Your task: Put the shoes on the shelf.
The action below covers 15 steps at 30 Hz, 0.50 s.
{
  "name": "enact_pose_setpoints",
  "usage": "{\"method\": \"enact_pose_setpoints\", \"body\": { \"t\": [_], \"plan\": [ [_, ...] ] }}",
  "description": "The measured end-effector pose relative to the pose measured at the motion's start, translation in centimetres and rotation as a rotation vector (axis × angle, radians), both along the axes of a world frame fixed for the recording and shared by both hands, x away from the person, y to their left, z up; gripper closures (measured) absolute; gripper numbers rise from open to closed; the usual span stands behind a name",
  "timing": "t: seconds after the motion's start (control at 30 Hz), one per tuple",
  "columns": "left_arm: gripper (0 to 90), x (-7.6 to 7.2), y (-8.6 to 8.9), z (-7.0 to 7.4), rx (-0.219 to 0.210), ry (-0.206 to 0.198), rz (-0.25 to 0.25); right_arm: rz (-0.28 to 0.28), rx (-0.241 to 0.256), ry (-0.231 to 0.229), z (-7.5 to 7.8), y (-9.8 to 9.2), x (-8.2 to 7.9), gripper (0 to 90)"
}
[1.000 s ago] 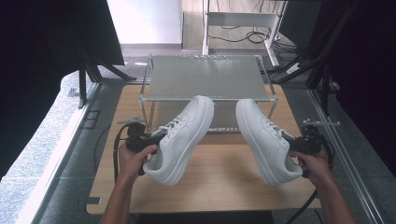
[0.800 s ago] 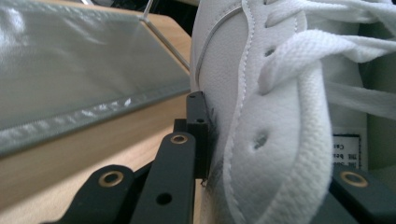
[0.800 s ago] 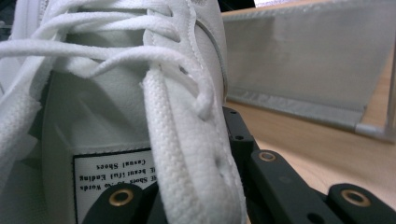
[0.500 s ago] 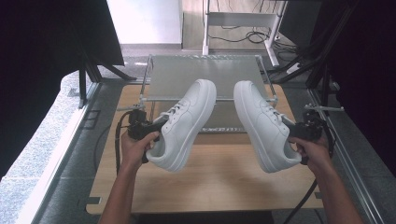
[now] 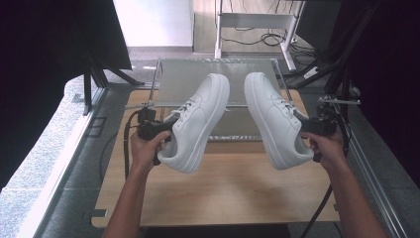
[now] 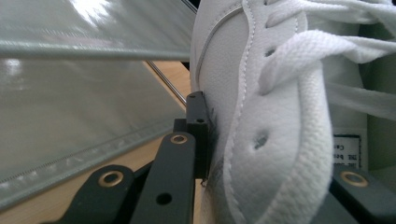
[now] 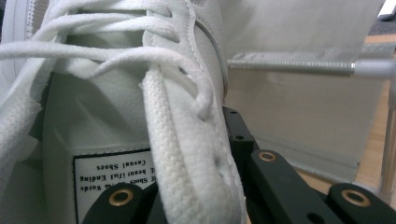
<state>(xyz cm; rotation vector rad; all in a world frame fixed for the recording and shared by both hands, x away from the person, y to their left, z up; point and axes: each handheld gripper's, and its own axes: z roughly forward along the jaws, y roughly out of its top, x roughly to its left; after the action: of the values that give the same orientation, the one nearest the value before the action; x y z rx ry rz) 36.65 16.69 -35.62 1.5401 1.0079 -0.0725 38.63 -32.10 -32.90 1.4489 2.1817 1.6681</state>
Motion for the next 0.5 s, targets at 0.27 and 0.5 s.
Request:
{"method": "enact_pose_setpoints", "body": {
  "t": [0.27, 0.5],
  "plan": [
    [83.7, 1.2, 0.5, 1.2, -0.013, -0.001, 0.029, -0.032, 0.010, -0.001, 1.3, 1.2, 1.2, 86.8],
    [83.5, 2.8, 0.8, 2.1, -0.053, 0.009, 0.067, -0.034, 0.002, -0.013, 2.7, 2.2, 2.8, 86.7]
  ]
}}
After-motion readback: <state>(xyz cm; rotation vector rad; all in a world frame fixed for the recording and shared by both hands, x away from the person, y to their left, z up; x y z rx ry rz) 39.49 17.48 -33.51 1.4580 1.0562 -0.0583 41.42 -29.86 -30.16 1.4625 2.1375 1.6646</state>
